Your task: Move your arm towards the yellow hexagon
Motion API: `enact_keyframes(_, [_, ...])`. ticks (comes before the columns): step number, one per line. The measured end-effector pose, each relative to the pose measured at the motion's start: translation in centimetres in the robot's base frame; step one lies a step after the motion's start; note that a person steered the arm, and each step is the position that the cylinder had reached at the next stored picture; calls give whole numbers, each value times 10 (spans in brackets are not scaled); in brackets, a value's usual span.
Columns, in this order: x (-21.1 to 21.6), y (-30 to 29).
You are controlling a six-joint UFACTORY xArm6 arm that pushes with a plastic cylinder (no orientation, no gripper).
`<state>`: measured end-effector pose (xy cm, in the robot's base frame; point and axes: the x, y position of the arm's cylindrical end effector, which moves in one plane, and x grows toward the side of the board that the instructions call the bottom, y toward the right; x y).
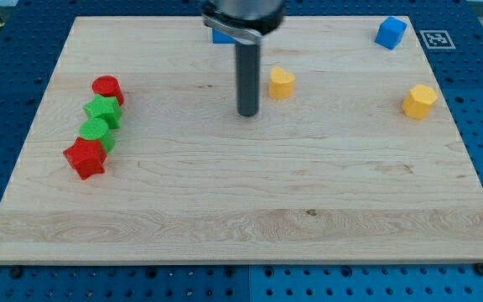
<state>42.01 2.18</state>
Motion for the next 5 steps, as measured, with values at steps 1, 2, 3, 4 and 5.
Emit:
enact_keyframes(1, [12, 33])
enact_keyframes(2, [12, 35])
enact_keyframes(3, [12, 35])
enact_keyframes(4, [25, 47])
enact_keyframes(5, [43, 70])
